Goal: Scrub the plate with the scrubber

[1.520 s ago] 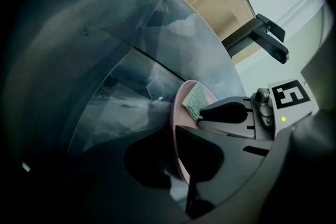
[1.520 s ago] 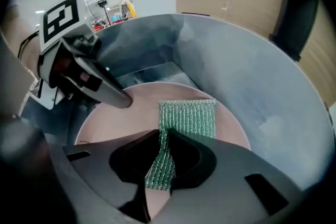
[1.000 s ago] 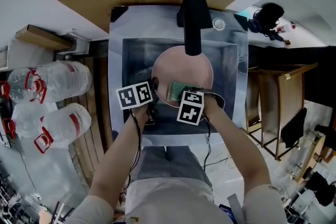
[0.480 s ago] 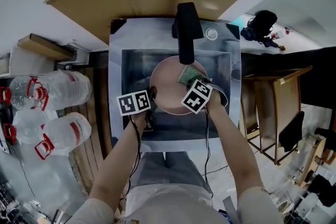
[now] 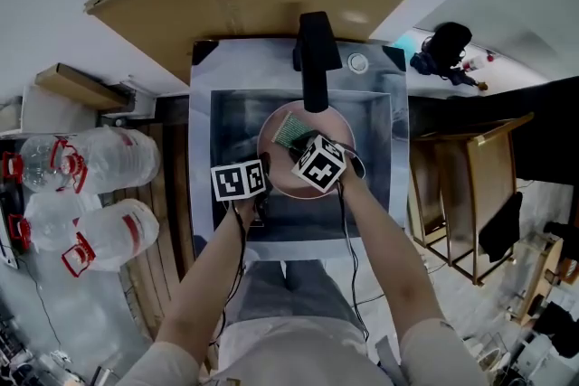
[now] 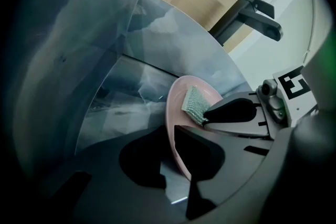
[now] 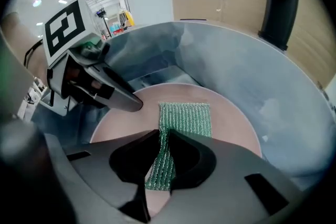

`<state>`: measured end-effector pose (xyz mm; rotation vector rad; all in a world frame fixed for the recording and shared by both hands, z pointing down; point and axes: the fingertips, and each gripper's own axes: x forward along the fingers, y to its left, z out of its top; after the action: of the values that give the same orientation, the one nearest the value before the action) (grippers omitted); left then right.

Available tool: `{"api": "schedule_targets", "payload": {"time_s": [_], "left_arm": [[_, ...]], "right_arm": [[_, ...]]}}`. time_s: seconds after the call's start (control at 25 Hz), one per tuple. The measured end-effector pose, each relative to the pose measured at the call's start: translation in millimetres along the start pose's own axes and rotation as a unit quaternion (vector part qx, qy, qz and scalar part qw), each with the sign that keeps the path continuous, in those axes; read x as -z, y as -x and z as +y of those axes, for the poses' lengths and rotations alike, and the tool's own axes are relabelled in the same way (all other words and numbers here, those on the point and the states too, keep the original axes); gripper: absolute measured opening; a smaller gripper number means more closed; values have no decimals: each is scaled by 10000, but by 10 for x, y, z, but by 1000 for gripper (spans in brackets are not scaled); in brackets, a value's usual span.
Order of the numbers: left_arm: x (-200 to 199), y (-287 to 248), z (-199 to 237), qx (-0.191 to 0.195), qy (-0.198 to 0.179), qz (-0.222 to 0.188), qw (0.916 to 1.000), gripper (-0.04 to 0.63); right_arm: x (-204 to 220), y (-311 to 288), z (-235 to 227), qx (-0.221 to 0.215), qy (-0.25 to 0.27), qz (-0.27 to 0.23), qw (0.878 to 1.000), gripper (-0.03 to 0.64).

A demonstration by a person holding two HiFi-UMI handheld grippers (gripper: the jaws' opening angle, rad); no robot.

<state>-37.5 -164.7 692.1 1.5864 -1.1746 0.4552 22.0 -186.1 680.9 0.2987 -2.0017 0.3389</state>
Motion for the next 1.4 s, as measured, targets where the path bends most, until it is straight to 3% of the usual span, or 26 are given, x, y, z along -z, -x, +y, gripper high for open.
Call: {"api": "schedule_targets", "payload": {"time_s": [0.16,0.32,0.48,0.72,0.88,1.04,1.4], "left_arm": [[2,115,-121,51,-274,-10,9996,147],[-52,295,-192,11,-541,-210,9983,147],[-192,619,-313,-111,-1062,-472,9932,114],[-499,1253,-669,-15,-1804,-914,9793,74],[-711,1684,-945,-32,-2504,-1245,9601,64],[-1004,2247,-1241,-109,-2893,-1935,9374,45],[-1406,3342,-1921,-9,-3670,-3250,8716,32]], "right_arm": [[-83,302,72,314,-826,-453,9951,84],[-180,717,160,398,-1503,-1212,9804,83],[-294,1146,250,403,-1970,-1780,9633,81],[-566,1878,389,456,-2040,-2541,9443,81],[-816,2480,460,498,-1982,-3166,9263,81],[-1058,3121,545,727,-1784,-3747,9069,81],[-1430,4242,895,1394,-1096,-4607,8697,81]]}}
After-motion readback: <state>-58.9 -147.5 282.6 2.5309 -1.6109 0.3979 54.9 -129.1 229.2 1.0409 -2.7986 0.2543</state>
